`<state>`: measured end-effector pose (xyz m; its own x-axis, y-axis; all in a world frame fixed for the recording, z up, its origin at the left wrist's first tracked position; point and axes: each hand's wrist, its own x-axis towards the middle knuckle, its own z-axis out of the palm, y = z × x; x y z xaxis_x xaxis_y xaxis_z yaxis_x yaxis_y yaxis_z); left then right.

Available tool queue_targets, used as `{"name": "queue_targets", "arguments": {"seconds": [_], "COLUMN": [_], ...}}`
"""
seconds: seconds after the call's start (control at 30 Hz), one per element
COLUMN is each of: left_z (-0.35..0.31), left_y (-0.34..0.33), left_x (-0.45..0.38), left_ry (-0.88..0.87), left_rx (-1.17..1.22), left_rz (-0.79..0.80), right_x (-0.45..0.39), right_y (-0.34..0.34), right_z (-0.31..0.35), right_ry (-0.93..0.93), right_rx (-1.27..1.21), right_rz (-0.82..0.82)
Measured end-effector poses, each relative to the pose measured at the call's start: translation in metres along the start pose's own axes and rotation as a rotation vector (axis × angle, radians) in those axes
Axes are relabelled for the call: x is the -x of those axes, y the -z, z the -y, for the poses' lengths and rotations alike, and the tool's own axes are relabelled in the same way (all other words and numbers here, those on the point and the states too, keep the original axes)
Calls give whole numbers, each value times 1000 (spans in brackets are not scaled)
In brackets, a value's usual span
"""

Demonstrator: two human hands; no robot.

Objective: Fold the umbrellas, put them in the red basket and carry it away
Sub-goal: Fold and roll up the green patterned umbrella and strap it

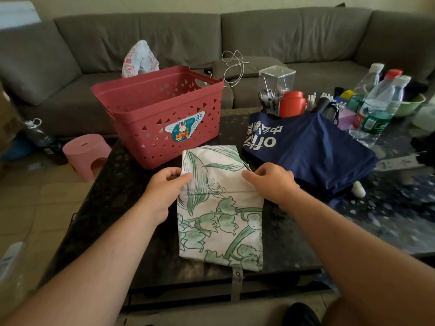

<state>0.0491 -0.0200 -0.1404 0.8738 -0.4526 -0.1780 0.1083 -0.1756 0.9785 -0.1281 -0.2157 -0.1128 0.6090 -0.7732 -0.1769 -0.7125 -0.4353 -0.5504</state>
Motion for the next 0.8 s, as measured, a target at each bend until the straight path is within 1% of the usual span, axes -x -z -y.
{"name": "queue_targets", "arguments": {"seconds": [0.1, 0.17, 0.23, 0.37, 0.47, 0.53, 0.6, 0.63, 0.7, 0.73, 0.8], "left_z": [-2, 0, 1, -2, -7, -12, -16, -17, -19, -18, -19], "left_y": [1, 3, 6, 20, 28, 30, 30, 31, 31, 31, 32], "left_x": [6, 9, 9, 9, 16, 25, 33, 36, 41, 42, 43], "left_ry": [-10, -49, -94, -133, -168, -197, -255, -284, -328, -339, -350], "left_rx": [-65, -139, -176, -172, -194, -166, -130, -119, -88, -69, -27], "left_rz": [38, 49, 59, 143, 208, 248, 257, 255, 261, 259, 229], "right_x": [2, 3, 5, 8, 7, 8, 10, 12, 18, 19, 20], "right_y": [4, 5, 5, 7, 5, 3, 5, 7, 11, 11, 9], "right_z": [0, 2, 3, 2, 0, -1, 0, 1, 5, 5, 8], "right_ry": [16, 20, 21, 80, 93, 144, 238, 285, 359, 390, 424], "right_rx": [102, 124, 115, 47, -78, -239, -436, -542, -705, -743, -764], "right_rz": [27, 39, 40, 21, 16, -9, -2, 28, 146, 185, 176]}}
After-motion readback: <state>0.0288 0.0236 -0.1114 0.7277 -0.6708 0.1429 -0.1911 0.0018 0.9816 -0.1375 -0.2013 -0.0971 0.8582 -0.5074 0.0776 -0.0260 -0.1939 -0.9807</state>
